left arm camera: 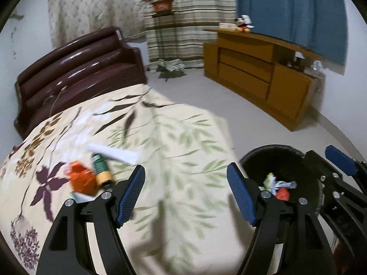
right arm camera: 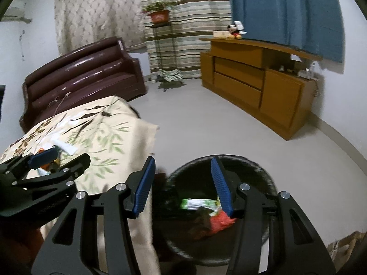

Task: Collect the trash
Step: 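Move both open tools back over the remaining items on the bed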

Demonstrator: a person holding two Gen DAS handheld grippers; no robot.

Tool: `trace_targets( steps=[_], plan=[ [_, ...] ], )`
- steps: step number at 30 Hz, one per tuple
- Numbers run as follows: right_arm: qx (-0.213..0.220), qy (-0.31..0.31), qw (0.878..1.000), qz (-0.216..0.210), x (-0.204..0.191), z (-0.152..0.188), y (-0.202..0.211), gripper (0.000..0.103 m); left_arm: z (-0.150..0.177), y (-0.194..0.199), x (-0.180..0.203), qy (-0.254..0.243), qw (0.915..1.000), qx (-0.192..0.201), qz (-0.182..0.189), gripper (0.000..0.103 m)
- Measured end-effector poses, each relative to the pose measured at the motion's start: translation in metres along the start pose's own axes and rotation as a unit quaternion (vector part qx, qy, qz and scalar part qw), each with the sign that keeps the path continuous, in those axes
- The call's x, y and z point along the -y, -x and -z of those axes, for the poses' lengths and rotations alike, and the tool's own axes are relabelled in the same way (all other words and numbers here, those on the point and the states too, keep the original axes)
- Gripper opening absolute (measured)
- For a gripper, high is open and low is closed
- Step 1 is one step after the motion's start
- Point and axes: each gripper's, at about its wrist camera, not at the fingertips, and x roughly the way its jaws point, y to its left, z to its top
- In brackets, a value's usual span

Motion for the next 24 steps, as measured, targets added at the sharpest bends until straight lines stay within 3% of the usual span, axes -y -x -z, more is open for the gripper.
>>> trace_targets(
  steps=[10, 24],
  plan=[
    [-0.022, 0.025, 0.998, -0.045, -0.047, 0.003, -0.005, 0.050, 0.018, -0.009, -0.059, 0.041, 0.9971, -0.032, -0.055, 0.072],
    [-0.033, 0.047, 0.997, -0.061, -0.080, 0.007, -0.004, 0.049, 0.041, -0.008, -0.104, 0.077, 0.9934, -0.074, -0.042, 0.072]
  ],
)
